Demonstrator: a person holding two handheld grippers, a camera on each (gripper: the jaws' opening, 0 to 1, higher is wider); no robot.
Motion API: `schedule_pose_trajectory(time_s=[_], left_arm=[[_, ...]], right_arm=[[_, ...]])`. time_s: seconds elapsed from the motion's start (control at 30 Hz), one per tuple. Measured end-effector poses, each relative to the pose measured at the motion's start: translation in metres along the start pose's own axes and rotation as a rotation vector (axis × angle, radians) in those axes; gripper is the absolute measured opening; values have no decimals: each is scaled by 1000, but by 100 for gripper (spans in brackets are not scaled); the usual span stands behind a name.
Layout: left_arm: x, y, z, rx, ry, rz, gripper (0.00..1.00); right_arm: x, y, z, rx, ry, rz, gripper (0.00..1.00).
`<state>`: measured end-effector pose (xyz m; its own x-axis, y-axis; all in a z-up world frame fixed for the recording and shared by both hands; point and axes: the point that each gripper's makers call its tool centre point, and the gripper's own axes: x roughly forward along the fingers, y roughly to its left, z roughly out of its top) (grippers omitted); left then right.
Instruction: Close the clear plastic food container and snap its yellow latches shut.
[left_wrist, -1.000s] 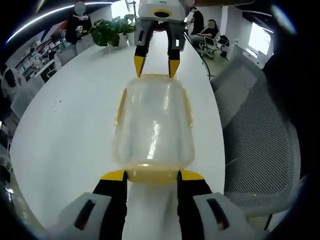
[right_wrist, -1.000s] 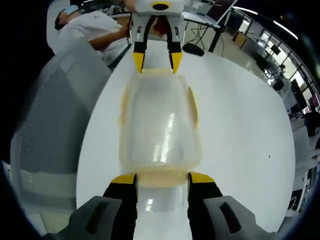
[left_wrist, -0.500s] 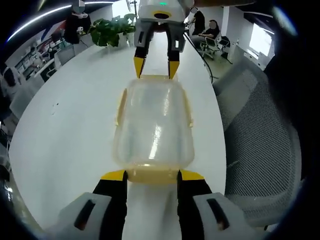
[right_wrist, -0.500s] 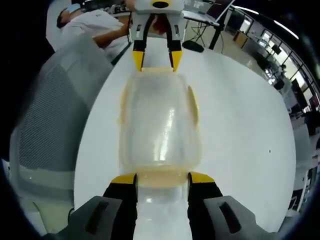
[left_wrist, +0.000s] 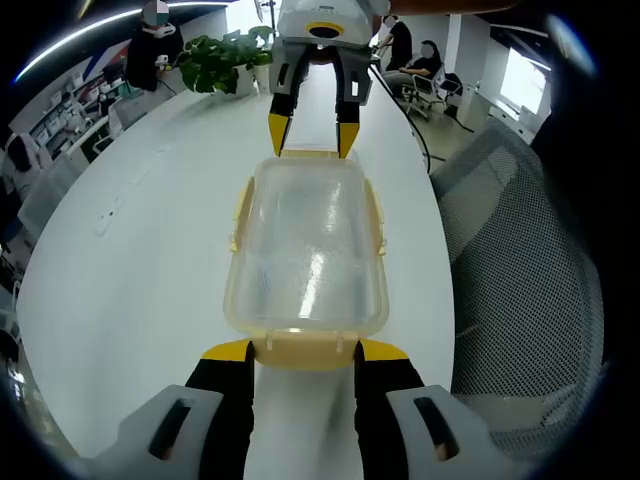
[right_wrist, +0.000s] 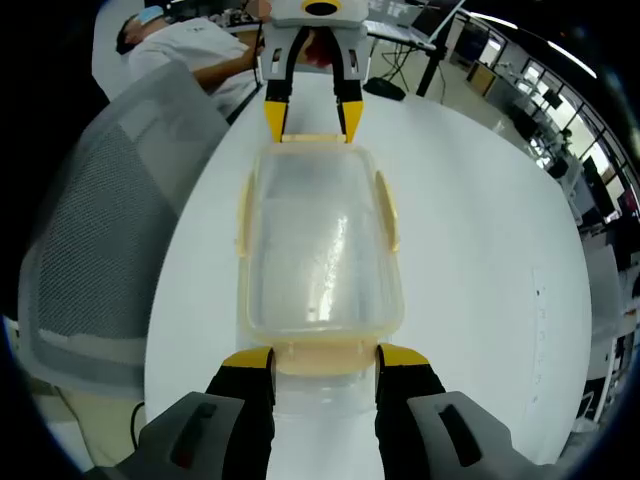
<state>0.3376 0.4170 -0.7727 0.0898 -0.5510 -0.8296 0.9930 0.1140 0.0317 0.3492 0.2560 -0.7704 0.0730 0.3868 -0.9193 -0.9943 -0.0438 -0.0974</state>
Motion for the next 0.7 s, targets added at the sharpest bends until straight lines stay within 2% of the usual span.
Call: schedule_pose_trajectory(time_s=[0.7], left_arm=[[17, -4, 26, 1, 2, 5, 38]], right_arm=[[-10, 1, -29, 0, -6, 1, 38]])
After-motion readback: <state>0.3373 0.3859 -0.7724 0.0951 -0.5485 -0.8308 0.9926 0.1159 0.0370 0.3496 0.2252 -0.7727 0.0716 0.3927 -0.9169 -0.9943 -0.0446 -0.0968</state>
